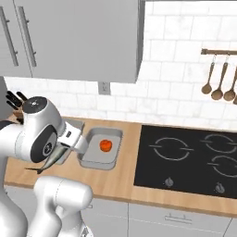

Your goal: Place one squash and one fish in each tupperware on the nearby counter, to pack two identical lunches.

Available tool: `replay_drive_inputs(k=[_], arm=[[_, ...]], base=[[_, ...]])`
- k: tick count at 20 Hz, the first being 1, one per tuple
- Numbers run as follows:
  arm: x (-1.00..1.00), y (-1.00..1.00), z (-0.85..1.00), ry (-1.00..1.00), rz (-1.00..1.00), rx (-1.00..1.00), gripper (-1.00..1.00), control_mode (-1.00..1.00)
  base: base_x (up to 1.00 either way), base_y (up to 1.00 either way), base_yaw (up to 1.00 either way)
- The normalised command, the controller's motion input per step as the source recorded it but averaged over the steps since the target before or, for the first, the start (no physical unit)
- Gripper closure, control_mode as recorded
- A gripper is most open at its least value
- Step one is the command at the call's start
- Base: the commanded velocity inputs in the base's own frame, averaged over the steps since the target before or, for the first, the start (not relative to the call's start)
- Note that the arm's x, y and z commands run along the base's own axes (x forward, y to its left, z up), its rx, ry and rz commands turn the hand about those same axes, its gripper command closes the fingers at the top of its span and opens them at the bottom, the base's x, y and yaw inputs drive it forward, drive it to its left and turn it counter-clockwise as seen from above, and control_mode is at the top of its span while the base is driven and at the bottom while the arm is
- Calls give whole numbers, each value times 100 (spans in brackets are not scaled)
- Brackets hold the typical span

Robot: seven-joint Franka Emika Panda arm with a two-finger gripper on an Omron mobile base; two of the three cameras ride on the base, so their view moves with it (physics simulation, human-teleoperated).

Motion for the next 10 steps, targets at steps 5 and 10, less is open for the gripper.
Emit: replay_drive_inputs(k=[5, 10], arm=[[0, 0, 0, 0, 0, 0, 100, 100], [5, 0, -11, 1, 4, 0, 100, -100]], base=[[59, -25, 40], [31, 0, 23]])
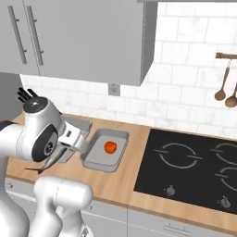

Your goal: Place one squash and one fish in each tupperware on the nearby counter, to pack two identical lunches.

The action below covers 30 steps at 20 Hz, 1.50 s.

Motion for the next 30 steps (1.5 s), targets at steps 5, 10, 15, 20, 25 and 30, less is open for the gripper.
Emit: replay_drive_inputs(k=[5, 10, 15, 20, 25, 30], arm=[[49, -4, -51, 1, 26, -6, 100, -100], [100, 0, -63, 0, 22, -15, 100, -100], [100, -15, -36, 8, 7, -2, 100, -100], [98, -31, -24, 15, 16, 0, 100, -100], [85, -2, -14, 18, 29, -4, 100, -100], [65, 0, -27, 21, 21, -9, 100, -100]], base=[[0, 0, 0], [0, 0, 0], [0, 0, 0], [0, 0, 0], [0, 0, 0], [0, 0, 0]])
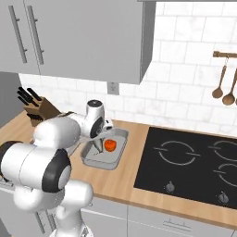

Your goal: Place one squash and one fish in each tupperware on the nearby counter, to pack two identical lunches.

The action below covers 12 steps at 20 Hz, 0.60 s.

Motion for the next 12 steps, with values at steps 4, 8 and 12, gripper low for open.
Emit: replay_drive_inputs(k=[4, 8, 12], arm=[[28, 0, -49, 11, 12, -12, 100, -100], [10, 0, -61, 6, 10, -10, 100, -100], [23, -1, -52, 0, 9, -6, 100, -100]], base=[[0, 0, 0], [0, 0, 0], [0, 0, 0]])
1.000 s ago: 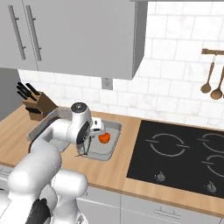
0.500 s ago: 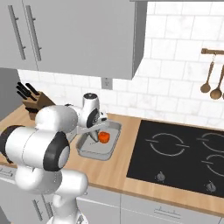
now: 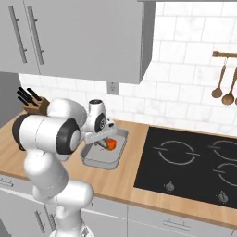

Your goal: Place one squash and one fish in each tupperware on the nearby counter, to pack two identical lunches.

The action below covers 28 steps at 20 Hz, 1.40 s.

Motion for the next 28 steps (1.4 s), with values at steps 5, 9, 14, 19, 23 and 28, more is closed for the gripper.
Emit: replay_drive_inputs(k=[5, 9, 14, 19, 23, 28], arm=[[8, -7, -47, -1, 5, -5, 100, -100], [-77, 0, -62, -11, 3, -12, 100, -100], [-88, -1, -31, -12, 0, -5, 100, -100], [6, -21, -9, -1, 0, 0, 100, -100], [66, -40, -9, 0, 0, 0, 100, -100], [17, -14, -37, -5, 3, -1, 100, -100]], base=[[0, 0, 0], [0, 0, 0], [0, 0, 0], [0, 0, 0], [0, 0, 0], [0, 0, 0]])
